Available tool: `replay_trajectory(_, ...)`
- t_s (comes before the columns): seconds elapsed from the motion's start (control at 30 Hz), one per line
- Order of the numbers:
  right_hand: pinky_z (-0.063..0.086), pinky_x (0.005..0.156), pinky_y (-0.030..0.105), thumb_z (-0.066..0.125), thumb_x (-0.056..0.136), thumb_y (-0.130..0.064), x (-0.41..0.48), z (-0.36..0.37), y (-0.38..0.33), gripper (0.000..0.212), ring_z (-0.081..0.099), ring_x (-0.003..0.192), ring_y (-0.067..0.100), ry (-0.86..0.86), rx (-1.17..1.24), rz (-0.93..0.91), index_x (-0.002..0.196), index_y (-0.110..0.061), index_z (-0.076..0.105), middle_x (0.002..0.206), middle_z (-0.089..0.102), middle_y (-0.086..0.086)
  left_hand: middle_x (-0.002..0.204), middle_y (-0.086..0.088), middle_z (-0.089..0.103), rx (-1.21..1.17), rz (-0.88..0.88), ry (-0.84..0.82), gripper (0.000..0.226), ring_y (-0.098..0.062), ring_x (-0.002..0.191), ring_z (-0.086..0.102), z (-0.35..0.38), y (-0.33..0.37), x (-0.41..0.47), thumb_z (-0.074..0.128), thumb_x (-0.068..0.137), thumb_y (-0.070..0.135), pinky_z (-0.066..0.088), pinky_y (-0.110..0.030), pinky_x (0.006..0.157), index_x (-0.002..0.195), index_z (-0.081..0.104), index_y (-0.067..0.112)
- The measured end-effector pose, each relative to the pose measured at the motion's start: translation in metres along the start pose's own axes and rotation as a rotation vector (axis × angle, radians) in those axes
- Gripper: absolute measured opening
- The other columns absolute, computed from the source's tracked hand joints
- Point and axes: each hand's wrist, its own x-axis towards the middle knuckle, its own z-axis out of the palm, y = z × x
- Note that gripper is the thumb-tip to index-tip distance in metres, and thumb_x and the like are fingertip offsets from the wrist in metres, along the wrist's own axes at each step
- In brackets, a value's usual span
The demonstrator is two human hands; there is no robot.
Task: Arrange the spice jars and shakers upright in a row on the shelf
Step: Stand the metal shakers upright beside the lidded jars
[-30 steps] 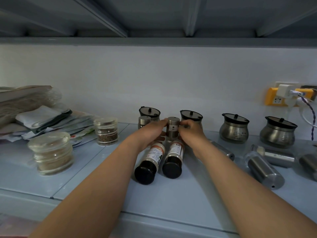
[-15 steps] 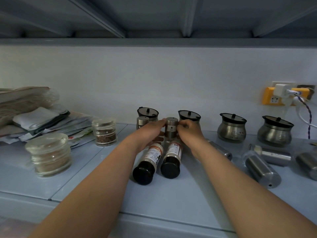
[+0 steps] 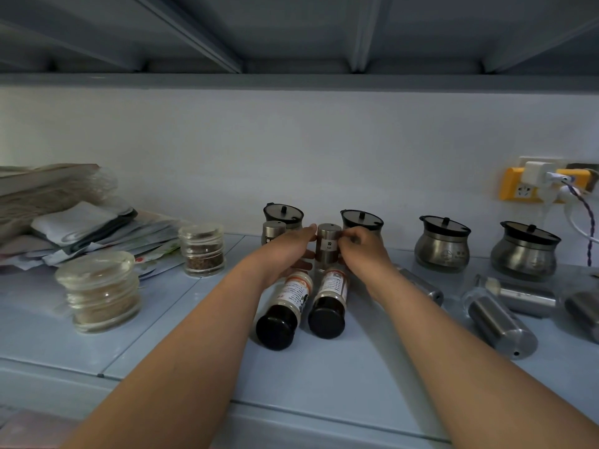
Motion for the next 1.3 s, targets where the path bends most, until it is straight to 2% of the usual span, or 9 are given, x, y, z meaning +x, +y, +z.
replay_trajectory(0.37, 0.043, 0.079, 0.029, 0.046, 0.092, -0.022, -0.004, -0.001, -0.003, 0.028, 0.055, 0.098, 0.018, -0.004, -0.030, -0.005, 0.118, -0.019, 0.056, 0.116, 0.059, 0.003, 0.119, -0.013, 0.062, -0.006, -0.004, -0.022, 0.047, -0.025, 0.098, 0.061, 0.001, 0.001, -0.003, 0.035, 0.098, 0.046, 0.049, -0.037, 0.094, 0.129, 0.051, 0.015)
replay_trajectory(0.5, 0.038, 0.078, 0.027, 0.047, 0.094, -0.025, -0.007, -0.003, -0.004, 0.034, 0.050, 0.097, 0.014, 0.007, -0.067, -0.010, 0.127, -0.018, 0.052, 0.123, 0.057, 0.003, 0.121, -0.012, 0.060, 0.021, 0.006, -0.004, 0.046, -0.025, 0.108, 0.059, -0.001, 0.001, -0.003, 0.036, 0.097, 0.047, 0.048, -0.035, 0.096, 0.127, 0.052, 0.015)
replay_trajectory(0.6, 0.036, 0.080, 0.026, 0.049, 0.094, -0.025, -0.012, -0.006, -0.006, 0.029, 0.048, 0.094, 0.014, 0.075, -0.140, -0.079, 0.121, -0.015, 0.053, 0.119, 0.058, 0.005, 0.115, -0.007, 0.061, 0.057, 0.031, 0.028, 0.045, -0.022, 0.105, 0.059, -0.004, 0.002, -0.006, 0.039, 0.096, 0.045, 0.049, -0.031, 0.088, 0.126, 0.052, 0.015)
replay_trajectory(0.73, 0.040, 0.078, 0.027, 0.059, 0.088, -0.020, -0.017, -0.009, -0.008, 0.016, 0.057, 0.096, 0.023, 0.198, -0.233, -0.201, 0.101, -0.012, 0.057, 0.100, 0.062, 0.006, 0.103, 0.004, 0.061, 0.389, 0.349, 0.268, 0.029, -0.012, 0.093, 0.053, -0.007, 0.002, -0.010, 0.050, 0.093, 0.035, 0.041, -0.018, 0.074, 0.112, 0.062, 0.017)
replay_trajectory(0.8, 0.039, 0.075, 0.027, 0.062, 0.085, -0.016, -0.020, -0.012, -0.011, 0.010, 0.057, 0.095, 0.024, 0.251, -0.259, -0.261, 0.092, -0.010, 0.058, 0.094, 0.060, 0.005, 0.081, 0.010, 0.060, 0.401, 0.485, 0.433, 0.014, -0.009, 0.080, 0.054, -0.007, 0.006, -0.018, 0.061, 0.088, 0.031, 0.038, -0.011, 0.061, 0.092, 0.065, 0.019)
replay_trajectory(0.9, 0.039, 0.076, 0.028, 0.058, 0.086, -0.010, -0.028, -0.020, -0.018, 0.012, 0.057, 0.094, 0.026, 0.265, -0.309, -0.325, 0.086, -0.002, 0.065, 0.095, 0.064, 0.013, 0.061, 0.014, 0.059, 0.453, 0.615, 0.561, 0.018, -0.011, 0.069, 0.059, -0.005, 0.018, -0.029, 0.065, 0.085, 0.035, 0.044, -0.021, 0.062, 0.081, 0.069, 0.017)
replay_trajectory(1.0, 0.035, 0.067, 0.033, 0.048, 0.089, -0.015, -0.028, -0.028, -0.031, 0.025, 0.059, 0.085, 0.031, 0.194, -0.443, -0.331, 0.080, 0.002, 0.064, 0.087, 0.067, 0.017, 0.085, -0.001, 0.074, 0.637, 0.653, 0.535, 0.018, -0.020, 0.086, 0.066, 0.010, 0.035, -0.041, 0.055, 0.090, 0.025, 0.051, -0.029, 0.078, 0.099, 0.070, 0.021)
replay_trajectory(1.1, 0.032, 0.058, 0.026, 0.041, 0.092, -0.016, -0.028, -0.043, -0.046, 0.027, 0.059, 0.090, 0.023, 0.077, -0.628, -0.253, 0.075, -0.012, 0.063, 0.101, 0.068, 0.008, 0.111, -0.006, 0.069, 0.796, 0.692, 0.495, 0.034, -0.026, 0.104, 0.063, 0.037, 0.047, -0.049, 0.049, 0.088, 0.014, 0.050, -0.035, 0.088, 0.118, 0.062, 0.023)
replay_trajectory(1.3, 0.035, 0.062, 0.022, 0.048, 0.087, -0.011, -0.024, -0.091, -0.040, 0.016, 0.059, 0.094, 0.022, -0.014, -0.706, -0.210, 0.076, -0.019, 0.054, 0.114, 0.066, 0.006, 0.108, -0.010, 0.066, 0.947, 0.653, 0.452, 0.029, -0.030, 0.098, 0.062, 0.093, 0.062, -0.047, 0.047, 0.090, 0.012, 0.043, -0.032, 0.072, 0.116, 0.060, 0.016)
